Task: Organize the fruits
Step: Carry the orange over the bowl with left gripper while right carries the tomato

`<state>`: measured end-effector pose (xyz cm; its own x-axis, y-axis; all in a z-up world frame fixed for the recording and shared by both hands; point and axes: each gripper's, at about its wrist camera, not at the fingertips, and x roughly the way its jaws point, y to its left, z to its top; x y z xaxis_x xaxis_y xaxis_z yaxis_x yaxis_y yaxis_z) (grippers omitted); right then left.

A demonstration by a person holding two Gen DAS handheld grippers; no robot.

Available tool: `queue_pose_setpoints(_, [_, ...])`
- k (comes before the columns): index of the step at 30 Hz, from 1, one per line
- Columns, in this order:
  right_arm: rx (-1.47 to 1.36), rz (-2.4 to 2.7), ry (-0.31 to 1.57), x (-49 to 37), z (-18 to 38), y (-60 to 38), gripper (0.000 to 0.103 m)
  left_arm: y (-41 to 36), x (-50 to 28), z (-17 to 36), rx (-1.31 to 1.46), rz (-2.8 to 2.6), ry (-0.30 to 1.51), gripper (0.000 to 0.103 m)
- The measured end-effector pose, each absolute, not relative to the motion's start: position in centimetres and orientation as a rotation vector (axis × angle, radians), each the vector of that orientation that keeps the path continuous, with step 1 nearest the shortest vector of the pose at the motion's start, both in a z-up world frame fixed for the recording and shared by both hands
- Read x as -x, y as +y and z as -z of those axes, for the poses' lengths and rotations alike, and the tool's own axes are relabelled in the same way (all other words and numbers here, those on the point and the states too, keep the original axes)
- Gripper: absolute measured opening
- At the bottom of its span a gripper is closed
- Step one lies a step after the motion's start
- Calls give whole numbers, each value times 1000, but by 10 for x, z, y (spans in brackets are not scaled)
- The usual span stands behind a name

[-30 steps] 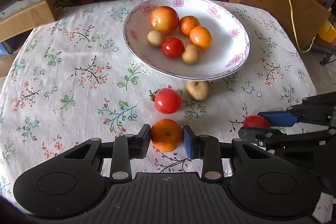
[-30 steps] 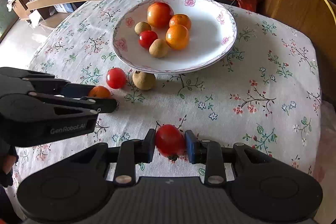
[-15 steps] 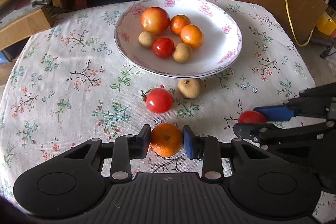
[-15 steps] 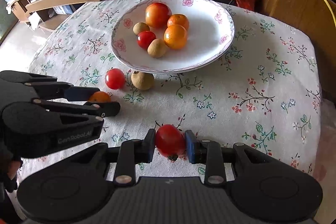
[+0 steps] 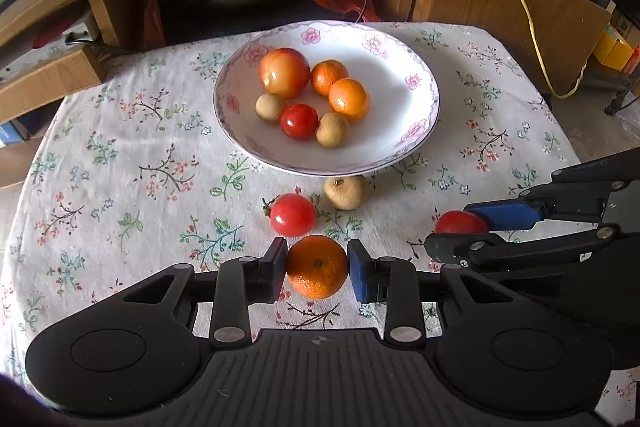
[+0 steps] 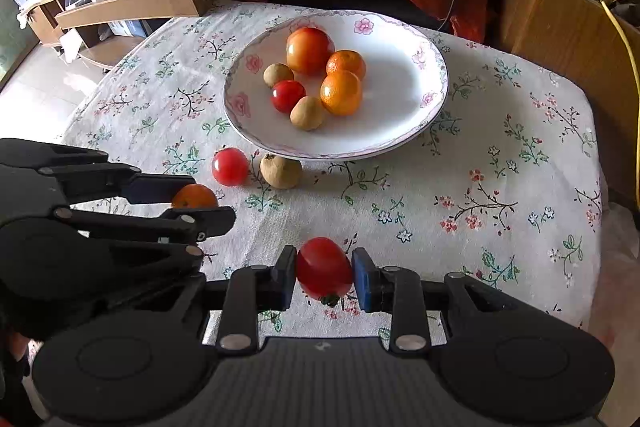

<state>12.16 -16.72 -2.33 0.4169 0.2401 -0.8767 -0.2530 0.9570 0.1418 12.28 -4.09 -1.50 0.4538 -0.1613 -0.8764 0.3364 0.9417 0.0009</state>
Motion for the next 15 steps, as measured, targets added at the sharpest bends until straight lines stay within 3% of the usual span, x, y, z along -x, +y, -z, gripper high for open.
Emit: queue_pose_setpoints(15, [-9,-298,1060,-124,10,-170,31,-43,-126,0,-189,294,1012,39])
